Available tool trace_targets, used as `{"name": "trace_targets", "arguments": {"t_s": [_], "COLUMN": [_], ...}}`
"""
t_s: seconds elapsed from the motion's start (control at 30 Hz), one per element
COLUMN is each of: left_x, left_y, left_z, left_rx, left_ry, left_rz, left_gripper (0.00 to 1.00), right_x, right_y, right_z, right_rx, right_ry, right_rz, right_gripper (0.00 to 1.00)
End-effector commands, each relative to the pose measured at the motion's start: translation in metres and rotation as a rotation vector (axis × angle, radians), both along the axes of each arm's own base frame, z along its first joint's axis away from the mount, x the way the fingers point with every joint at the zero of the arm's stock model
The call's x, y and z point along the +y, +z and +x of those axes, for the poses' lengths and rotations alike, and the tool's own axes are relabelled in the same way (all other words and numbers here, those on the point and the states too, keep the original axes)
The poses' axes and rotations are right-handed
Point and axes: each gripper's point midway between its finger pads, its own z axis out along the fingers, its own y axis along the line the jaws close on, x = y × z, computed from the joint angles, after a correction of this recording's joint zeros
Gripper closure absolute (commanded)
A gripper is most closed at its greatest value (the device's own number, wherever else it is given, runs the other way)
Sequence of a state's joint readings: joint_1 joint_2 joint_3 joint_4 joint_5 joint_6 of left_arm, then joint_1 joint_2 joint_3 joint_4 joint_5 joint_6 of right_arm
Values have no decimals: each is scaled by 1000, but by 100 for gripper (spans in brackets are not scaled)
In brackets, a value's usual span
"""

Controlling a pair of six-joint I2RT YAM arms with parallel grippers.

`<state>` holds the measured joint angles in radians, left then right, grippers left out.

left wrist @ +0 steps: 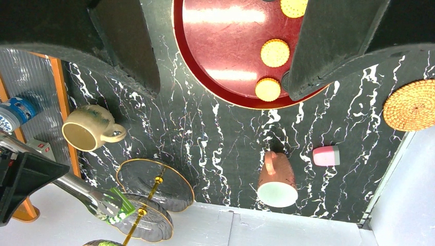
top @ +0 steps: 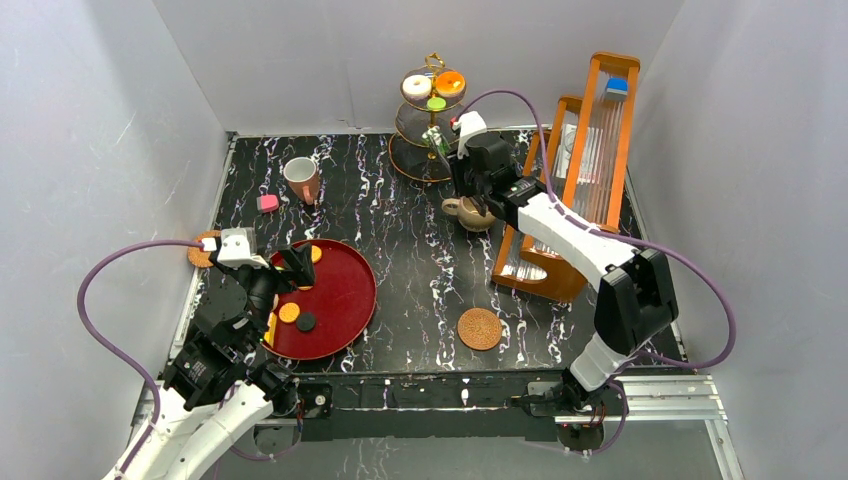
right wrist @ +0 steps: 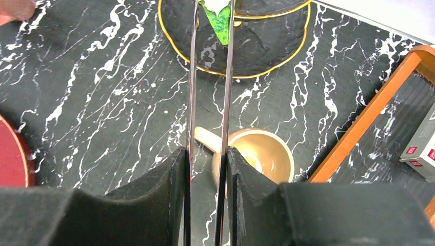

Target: Serve the afternoon tea

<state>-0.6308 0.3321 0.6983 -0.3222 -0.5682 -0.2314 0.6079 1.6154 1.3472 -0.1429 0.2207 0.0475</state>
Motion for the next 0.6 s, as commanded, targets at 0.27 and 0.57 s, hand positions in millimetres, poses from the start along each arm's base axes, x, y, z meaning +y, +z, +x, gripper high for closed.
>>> {"name": "trace_targets", "arguments": {"t_s": [0.27, 0.57], "left_x": [2, 2], "left_y": [3, 3], "left_z": [-1, 0], "left_rx": [-17, -16], "left_ry": [9, 9], "left_rz": [-12, -9], "left_gripper": [8, 8], "right_x": [-1, -5], "right_y": [41, 45], "right_z": [33, 44], "right_rx": [-93, -97], "right_ry": [-79, -107], "right_rz": [110, 132], "right_gripper": [62, 63]}}
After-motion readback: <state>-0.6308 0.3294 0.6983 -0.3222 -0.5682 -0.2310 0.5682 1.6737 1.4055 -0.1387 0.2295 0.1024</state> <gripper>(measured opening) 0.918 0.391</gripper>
